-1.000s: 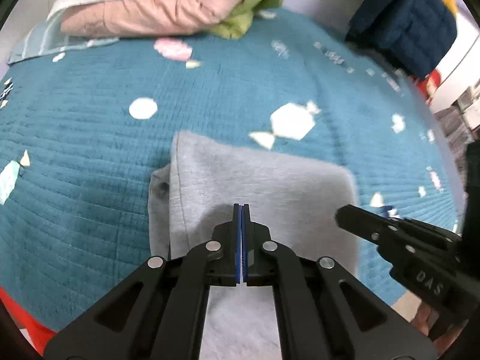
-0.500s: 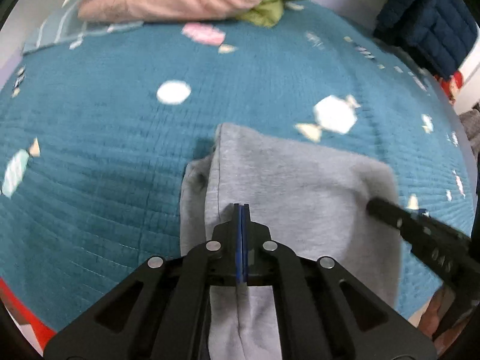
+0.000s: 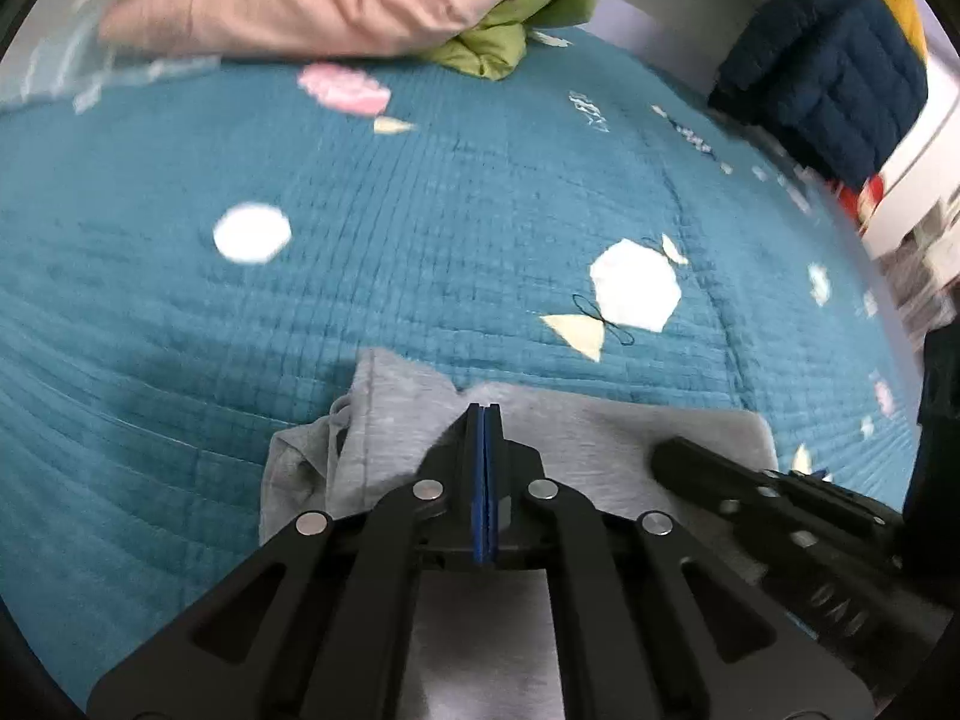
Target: Fold large clothes
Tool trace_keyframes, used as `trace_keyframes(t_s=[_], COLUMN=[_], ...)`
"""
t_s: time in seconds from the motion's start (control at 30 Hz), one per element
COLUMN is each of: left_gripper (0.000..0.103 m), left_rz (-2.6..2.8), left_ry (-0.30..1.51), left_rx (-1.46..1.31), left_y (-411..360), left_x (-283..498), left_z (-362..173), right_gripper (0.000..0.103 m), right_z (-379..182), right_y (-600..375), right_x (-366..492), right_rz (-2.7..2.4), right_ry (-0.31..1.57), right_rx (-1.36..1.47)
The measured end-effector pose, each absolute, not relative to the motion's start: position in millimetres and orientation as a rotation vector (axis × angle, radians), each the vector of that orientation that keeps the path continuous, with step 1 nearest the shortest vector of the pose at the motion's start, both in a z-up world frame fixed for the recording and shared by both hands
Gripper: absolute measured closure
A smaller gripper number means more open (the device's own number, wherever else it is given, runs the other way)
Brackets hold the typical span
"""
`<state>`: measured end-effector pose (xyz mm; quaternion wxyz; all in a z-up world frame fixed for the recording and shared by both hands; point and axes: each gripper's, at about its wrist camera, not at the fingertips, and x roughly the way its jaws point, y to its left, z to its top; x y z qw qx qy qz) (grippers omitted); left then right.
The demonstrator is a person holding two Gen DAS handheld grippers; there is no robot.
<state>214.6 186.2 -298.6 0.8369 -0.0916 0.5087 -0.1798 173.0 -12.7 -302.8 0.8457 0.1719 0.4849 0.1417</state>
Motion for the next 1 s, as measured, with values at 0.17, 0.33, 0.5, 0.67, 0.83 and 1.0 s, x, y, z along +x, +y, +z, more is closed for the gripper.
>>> trace_keyframes(t_s=[0.17, 0.33, 0.5, 0.67, 0.83, 1.0], left_gripper=[0.101, 0.102, 0.103, 0.103, 0.103, 0.101], left_rz=[-0.383, -0.314, -0.269, -0.366, -0.356, -0.35], left_ry=[1.069, 1.063, 0.998, 1.073, 1.152, 1.152], left_rx=[-0.147, -0.094, -0.048, -0.03, -0.082, -0.054], left_y=[186, 192, 189, 168, 186, 197], left_x=[215, 212, 182, 137, 101, 69], left_z=[-295, -278, -238, -250, -284, -287], right_gripper=[0.103, 0.102, 0.102, 0.102, 0.103, 0.103], right_z=[-293, -273, -254, -282, -314, -312], right_y=[-39, -68, -42, -1, -7, -19], right_x=[153, 129, 111, 95, 64, 30], right_rz=[0.252, 0.143, 0.268, 0.374, 0.344, 0.292], right_ry=[1.026, 1.008, 0.989, 1.095, 1.202, 1.22], right_rx=[0.332, 0.326, 0.323, 0.3, 0.306, 0.275])
